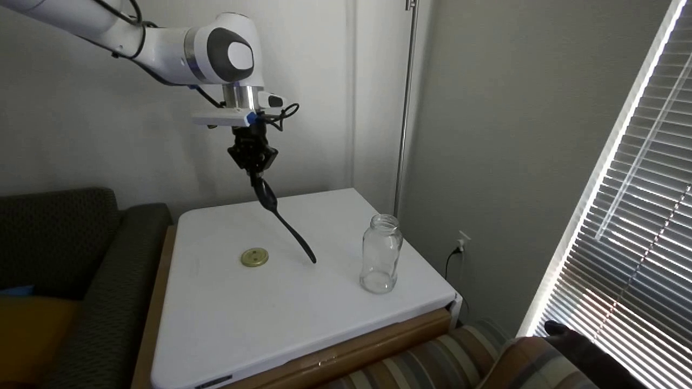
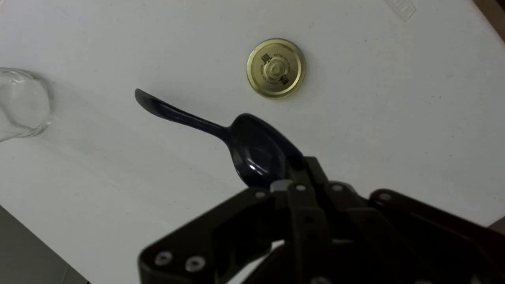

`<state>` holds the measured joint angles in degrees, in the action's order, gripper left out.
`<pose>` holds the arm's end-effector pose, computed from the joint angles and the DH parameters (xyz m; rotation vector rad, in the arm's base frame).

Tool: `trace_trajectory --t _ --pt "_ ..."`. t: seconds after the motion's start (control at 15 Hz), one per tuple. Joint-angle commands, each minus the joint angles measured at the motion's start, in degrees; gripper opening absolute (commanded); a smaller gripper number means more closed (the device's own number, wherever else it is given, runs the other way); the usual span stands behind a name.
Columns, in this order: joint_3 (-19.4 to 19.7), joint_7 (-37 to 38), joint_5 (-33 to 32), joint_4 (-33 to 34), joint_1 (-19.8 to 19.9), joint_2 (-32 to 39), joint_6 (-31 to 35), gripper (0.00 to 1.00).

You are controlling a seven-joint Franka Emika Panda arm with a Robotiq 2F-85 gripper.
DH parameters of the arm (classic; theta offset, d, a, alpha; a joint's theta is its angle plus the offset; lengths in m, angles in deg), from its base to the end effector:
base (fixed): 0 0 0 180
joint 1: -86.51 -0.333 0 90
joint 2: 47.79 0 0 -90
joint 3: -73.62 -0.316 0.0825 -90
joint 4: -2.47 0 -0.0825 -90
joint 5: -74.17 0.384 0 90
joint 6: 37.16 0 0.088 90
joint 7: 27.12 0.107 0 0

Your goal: Remove the serving spoon from the bottle and put it on the table

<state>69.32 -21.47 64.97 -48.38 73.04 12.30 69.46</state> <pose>0.7562 0.2043 0.2468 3.0218 0.3459 -0.0836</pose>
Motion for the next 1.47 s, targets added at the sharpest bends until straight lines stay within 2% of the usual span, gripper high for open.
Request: trace_trajectory --t 0.0,0.47,0.8,0.87,0.93,1.0,1.07,1.13,1.2,1.27,1.33,1.4 --pt "1.7 1.6 -2.0 1.4 -1.6 2.7 -0.3 0.01" --pt "4.4 5.8 -5.8 3.6 -4.8 7.1 -0.8 0.01" --pt "5.5 10.5 -6.0 4.8 -6.3 9.0 -1.7 0.01" --pt "5.5 10.5 -5.9 4.8 -6.4 9.1 -2.3 0.06" --pt "5.4 9.9 -5.7 5.0 -6.4 9.3 -3.5 0.3" --pt "5.1 9.6 -5.3 5.2 -6.2 9.6 -4.7 0.27" --pt "4.9 9.6 -4.9 5.5 -6.1 10.0 -5.8 0.05" --pt "4.6 9.4 -4.5 5.6 -5.9 10.1 -7.0 0.06" --pt "5.1 9.5 -3.4 7.4 -6.6 11.0 -9.1 0.02" --pt "5.0 9.6 -2.9 8.5 -6.6 11.5 -10.5 0.19" --pt "5.0 9.6 -2.4 9.5 -6.6 12.0 -11.8 0.28" --pt "4.8 9.9 -1.7 10.5 -6.5 12.5 -12.6 0.3"
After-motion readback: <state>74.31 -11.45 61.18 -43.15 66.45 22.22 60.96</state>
